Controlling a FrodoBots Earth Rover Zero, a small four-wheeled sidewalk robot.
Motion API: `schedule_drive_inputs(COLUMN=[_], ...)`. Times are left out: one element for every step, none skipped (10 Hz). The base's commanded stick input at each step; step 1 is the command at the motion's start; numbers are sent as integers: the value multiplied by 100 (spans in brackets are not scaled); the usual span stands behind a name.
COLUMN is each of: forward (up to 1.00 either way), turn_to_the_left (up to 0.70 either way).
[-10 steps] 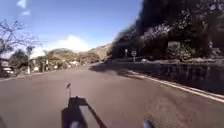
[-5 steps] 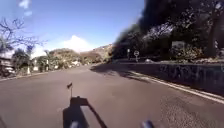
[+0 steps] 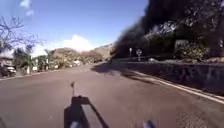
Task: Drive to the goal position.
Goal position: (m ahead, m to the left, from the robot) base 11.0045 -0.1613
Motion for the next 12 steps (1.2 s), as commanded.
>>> schedule_drive_inputs(forward=[70, 70, 70, 70, 70, 70, 70, 70, 70, 70, 70, 70], turn_to_the_left=[0, 0, 0, 0, 0, 0, 0, 0, 0, 0, 0, 0])
